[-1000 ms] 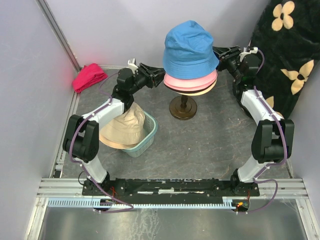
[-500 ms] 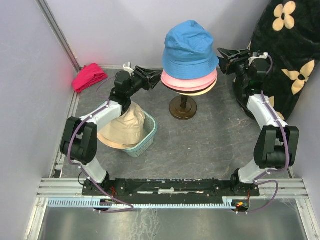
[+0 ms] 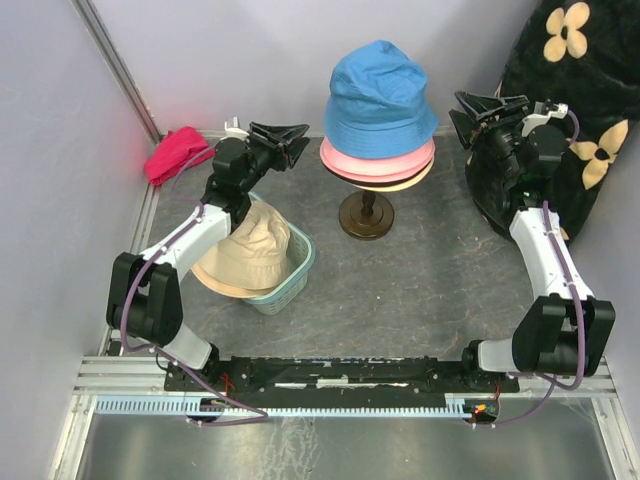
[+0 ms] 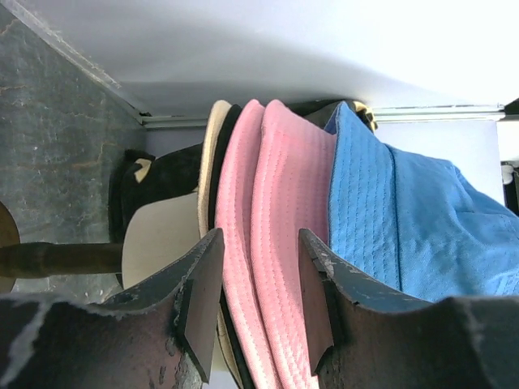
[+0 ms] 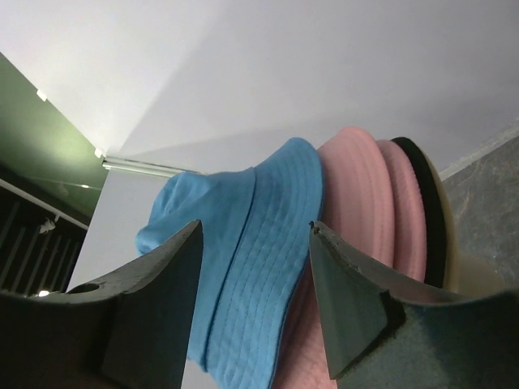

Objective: Stack the hats
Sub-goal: Stack the hat on the hat.

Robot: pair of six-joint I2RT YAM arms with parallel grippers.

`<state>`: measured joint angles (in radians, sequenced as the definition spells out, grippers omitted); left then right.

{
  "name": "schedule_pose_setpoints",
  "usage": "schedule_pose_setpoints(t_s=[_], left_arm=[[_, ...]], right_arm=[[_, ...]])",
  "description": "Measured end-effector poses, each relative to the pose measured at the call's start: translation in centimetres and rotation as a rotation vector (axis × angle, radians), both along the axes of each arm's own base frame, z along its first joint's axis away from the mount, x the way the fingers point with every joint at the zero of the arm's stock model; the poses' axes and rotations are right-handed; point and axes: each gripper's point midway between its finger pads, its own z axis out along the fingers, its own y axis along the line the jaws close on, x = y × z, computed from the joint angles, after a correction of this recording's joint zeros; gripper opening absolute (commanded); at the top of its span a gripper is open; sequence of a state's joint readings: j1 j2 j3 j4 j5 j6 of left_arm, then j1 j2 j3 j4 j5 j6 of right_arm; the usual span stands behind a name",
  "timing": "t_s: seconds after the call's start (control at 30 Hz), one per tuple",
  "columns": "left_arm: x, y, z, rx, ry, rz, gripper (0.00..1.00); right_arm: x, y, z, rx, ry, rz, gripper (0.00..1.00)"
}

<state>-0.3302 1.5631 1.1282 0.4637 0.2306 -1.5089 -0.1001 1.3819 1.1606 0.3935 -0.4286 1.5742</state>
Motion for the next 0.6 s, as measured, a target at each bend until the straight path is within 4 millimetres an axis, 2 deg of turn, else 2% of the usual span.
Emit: schedule_pose_setpoints(t_s=[0.33,0.6], left_arm=[[0.2,0.3,0.7,-0.007,-0.018,0.021,0.52],[0.4,0.1,2.8,-0.04,-0.111,0.012,0.55]], right_arm=[[-2.3,1.0,-0.2,-0.006,0.005,0.043,0.64],[-2.8,2.9,-1.2,-0.005,0.034,0.094,0.64]])
